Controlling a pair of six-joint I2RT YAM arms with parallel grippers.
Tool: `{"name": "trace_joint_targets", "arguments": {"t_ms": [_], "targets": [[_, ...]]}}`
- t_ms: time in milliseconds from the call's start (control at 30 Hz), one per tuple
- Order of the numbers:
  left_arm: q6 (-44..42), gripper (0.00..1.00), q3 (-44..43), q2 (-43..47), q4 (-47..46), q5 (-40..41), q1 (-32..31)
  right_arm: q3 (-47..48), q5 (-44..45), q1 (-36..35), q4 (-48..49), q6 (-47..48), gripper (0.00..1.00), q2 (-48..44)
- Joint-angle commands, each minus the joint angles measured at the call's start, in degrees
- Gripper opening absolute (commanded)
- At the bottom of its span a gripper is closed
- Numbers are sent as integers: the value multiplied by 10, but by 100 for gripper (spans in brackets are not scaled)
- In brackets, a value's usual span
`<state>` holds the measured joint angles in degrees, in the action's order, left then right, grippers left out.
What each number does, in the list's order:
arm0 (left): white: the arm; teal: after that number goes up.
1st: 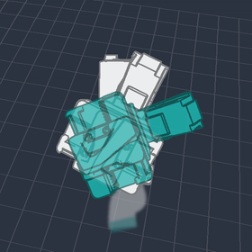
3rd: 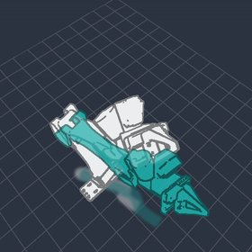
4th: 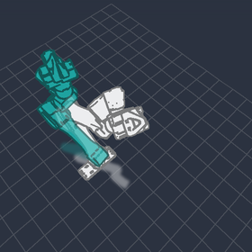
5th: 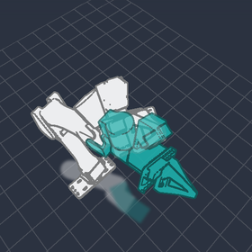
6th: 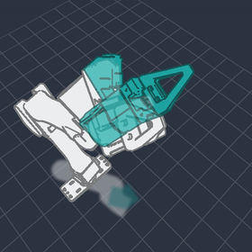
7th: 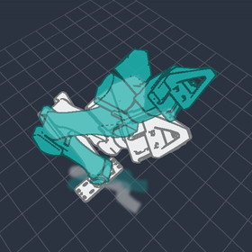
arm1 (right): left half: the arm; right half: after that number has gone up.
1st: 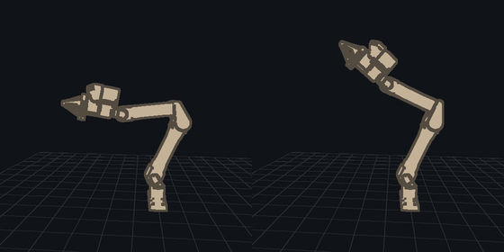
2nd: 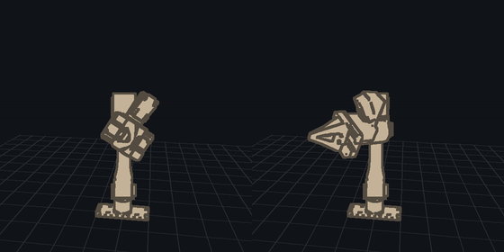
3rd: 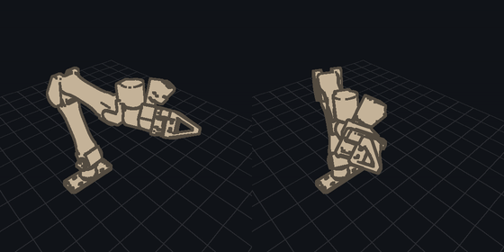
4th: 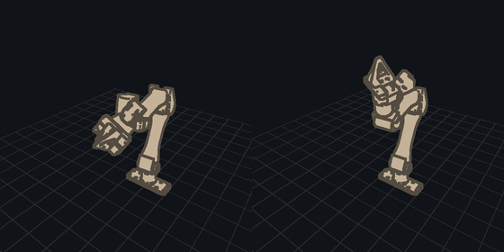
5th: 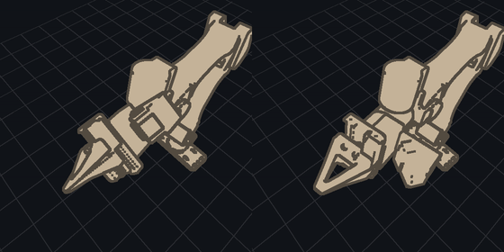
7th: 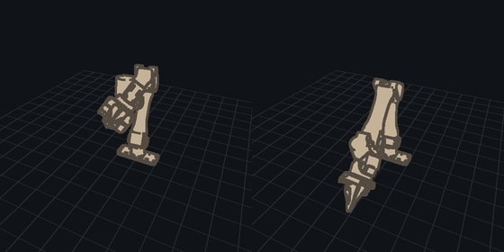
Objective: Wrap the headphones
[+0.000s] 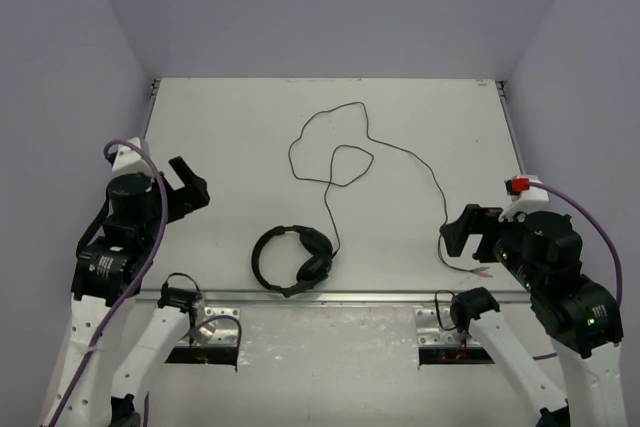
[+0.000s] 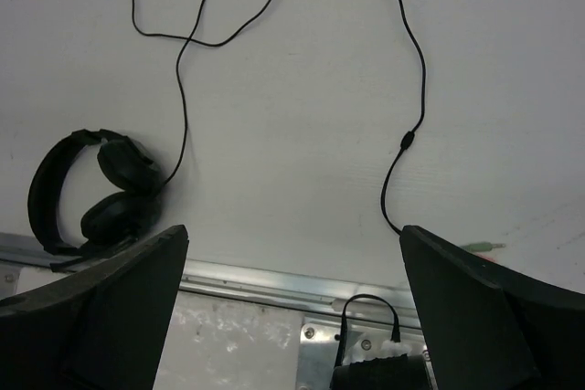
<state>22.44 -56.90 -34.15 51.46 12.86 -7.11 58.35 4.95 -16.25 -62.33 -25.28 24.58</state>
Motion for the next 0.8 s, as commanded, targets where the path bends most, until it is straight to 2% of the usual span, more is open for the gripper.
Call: {"name": "trace_joint_targets", "arguments": {"t_ms": [0, 100, 233, 367, 433, 533, 567, 600, 633, 700, 767], "targets": [[3, 100, -7, -13, -14, 2, -3, 20, 15, 2, 9, 7, 99, 0], [-3, 100, -15, -54, -38, -31, -5, 17, -12, 2, 22, 18, 99, -1], [8, 100, -39, -144, -51, -124, -6, 3, -97, 2, 55, 23, 99, 2], [80, 100, 45, -180, -115, -179, -12, -22, -133, 2, 92, 1, 99, 6], [87, 100, 81, -203, -114, -126, -31, -31, -154, 2, 107, 1, 99, 20], [103, 100, 79, -270, -85, -53, -93, -35, -189, 2, 119, -2, 99, 36], [115, 100, 74, -302, -84, -37, -145, -38, -202, 2, 132, -3, 99, 37], [125, 100, 67, -321, -74, 21, -169, -39, -224, 2, 138, -6, 99, 36], [139, 100, 65, -366, -67, 27, -191, -42, -231, 2, 145, -12, 99, 33], [140, 100, 78, -403, -75, -11, -207, -45, -243, 2, 160, -17, 99, 28], [173, 100, 93, -428, -90, -1, -239, -45, -250, 1, 164, -17, 99, 21]]}}
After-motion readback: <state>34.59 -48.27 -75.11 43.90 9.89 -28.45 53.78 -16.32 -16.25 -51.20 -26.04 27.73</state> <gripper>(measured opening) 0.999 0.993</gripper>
